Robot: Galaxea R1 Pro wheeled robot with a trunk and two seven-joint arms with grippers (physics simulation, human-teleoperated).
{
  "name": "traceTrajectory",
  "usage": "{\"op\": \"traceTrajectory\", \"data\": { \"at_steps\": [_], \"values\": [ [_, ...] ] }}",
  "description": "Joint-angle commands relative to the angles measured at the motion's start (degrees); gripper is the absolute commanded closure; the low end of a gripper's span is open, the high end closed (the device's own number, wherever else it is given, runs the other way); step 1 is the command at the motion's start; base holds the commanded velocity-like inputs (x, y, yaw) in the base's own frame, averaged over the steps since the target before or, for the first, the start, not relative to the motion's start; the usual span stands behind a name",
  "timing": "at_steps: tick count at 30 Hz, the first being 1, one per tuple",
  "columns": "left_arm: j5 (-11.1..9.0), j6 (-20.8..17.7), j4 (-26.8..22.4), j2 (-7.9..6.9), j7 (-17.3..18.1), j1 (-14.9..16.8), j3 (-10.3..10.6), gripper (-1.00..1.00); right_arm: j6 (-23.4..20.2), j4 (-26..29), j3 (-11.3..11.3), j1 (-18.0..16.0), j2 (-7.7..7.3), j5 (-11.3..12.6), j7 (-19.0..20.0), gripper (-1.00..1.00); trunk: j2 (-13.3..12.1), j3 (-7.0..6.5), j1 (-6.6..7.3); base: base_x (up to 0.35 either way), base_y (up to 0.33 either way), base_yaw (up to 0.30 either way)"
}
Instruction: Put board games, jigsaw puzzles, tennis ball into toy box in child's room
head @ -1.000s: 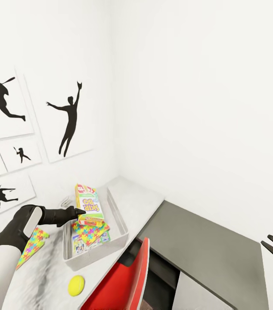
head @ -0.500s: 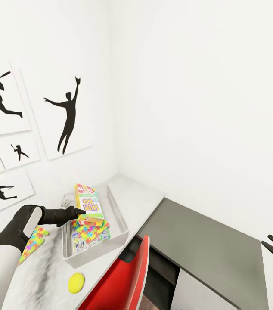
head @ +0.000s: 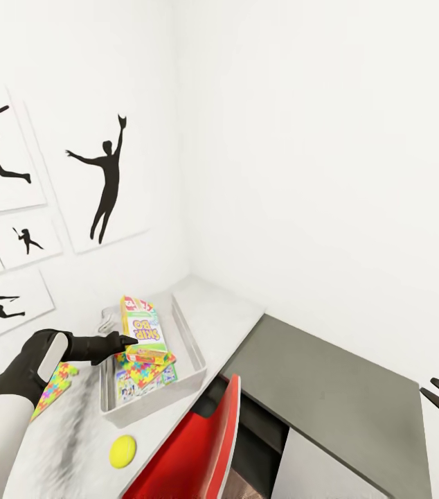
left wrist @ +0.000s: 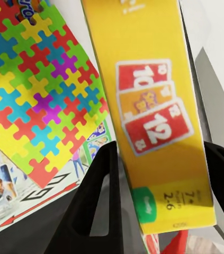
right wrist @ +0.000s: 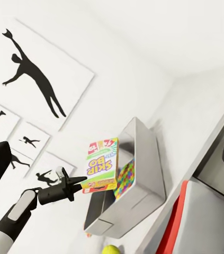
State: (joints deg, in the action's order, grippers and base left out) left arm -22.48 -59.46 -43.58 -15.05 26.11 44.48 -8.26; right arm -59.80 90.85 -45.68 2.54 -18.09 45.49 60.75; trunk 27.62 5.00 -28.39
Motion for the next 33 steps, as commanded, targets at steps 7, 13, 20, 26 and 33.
{"op": "traceTrajectory", "data": {
  "at_steps": [7,13,20,26,33],
  "values": [
    [0.3,-0.4,-0.4,0.47,0.7,1.0,-0.2,1.00,-0.2,0.0,0.0,0.0,-0.01,-0.1,0.2,-1.00,0.1,0.76,-0.03,0.000,0.000,0.000],
    [0.3,-0.5,-0.4,1.19,0.9,1.9,-0.2,1.00,-0.2,0.0,0.1,0.0,0.01,-0.1,0.2,-1.00,0.1,1.31,-0.03,0.000,0.000,0.000],
    [0.3,-0.5,-0.5,1.84,0.7,2.1,-0.2,1.00,-0.2,0.0,0.1,0.0,0.01,-0.1,0.2,-1.00,0.1,1.96,-0.03,0.000,0.000,0.000],
    [0.3,-0.5,-0.5,1.98,0.7,2.1,-0.2,1.00,-0.2,0.0,0.0,0.0,0.00,-0.1,0.2,-1.00,0.1,2.45,-0.03,0.000,0.000,0.000],
    [0.3,-0.5,-0.5,2.28,0.7,2.1,-0.2,1.00,-0.2,0.0,-0.2,0.0,0.06,-0.1,0.2,-1.00,0.1,2.55,-0.03,0.000,0.000,0.000]
  ]
}}
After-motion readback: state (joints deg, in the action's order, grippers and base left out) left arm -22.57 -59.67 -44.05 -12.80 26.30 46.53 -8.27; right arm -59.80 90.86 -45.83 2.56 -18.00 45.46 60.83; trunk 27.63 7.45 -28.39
